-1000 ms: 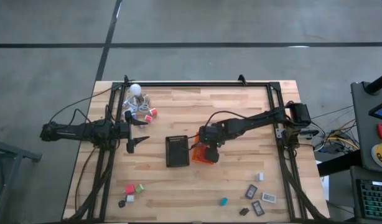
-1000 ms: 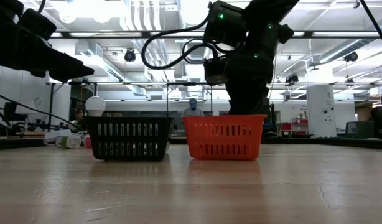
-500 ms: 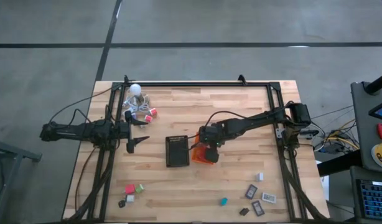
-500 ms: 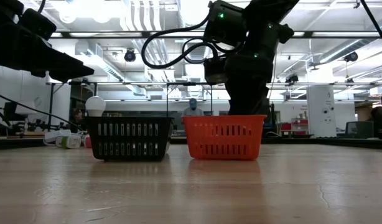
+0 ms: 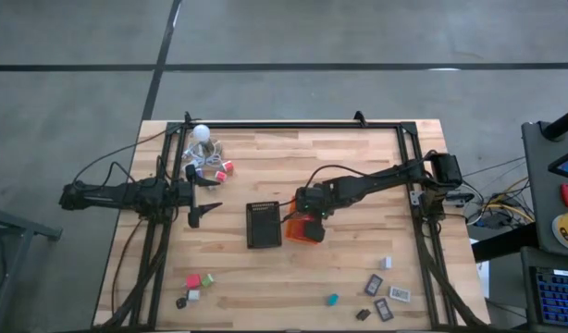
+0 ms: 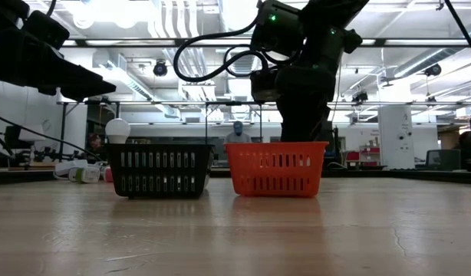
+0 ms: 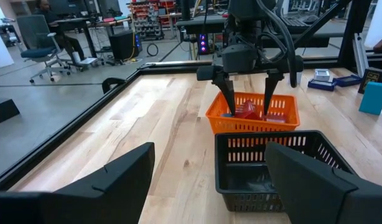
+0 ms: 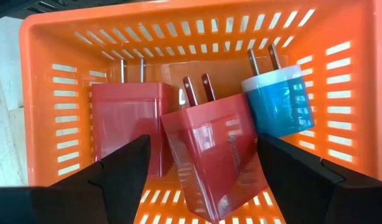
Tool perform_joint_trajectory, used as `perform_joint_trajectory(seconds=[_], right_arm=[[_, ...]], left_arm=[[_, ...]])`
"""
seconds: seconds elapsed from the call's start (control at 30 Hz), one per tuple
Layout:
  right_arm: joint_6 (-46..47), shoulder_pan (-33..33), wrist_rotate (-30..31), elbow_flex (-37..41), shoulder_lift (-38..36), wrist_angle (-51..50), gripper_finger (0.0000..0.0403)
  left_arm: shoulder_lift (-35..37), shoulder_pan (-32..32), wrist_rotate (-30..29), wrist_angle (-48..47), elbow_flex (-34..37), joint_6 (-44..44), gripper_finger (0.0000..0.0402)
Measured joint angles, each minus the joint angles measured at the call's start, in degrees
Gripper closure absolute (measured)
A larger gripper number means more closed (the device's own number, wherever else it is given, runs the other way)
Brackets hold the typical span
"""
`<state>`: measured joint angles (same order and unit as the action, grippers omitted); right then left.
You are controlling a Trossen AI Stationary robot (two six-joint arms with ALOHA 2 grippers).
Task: Pick & Place Office items
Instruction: Put the red charger adapter into the orange bin, then put the top green charger adapter into the orange bin
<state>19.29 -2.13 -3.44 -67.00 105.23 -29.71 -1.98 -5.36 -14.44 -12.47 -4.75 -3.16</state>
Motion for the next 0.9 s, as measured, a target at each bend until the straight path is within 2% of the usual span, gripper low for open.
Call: perform_joint_trajectory(seconds=[0.5,0.9], right_arm=[[-0.8,0.0,0.6,-1.7,-1.9,-0.7,0.0125],[-4.2,0.0,0.7,-9.1,-6.7,-11.2,0.0138]], left_arm=[[0.0,0.0,0.0,0.0,0.0,0.0,0.0092],[0.0,0.0,0.0,0.0,0.0,0.0,0.0092]])
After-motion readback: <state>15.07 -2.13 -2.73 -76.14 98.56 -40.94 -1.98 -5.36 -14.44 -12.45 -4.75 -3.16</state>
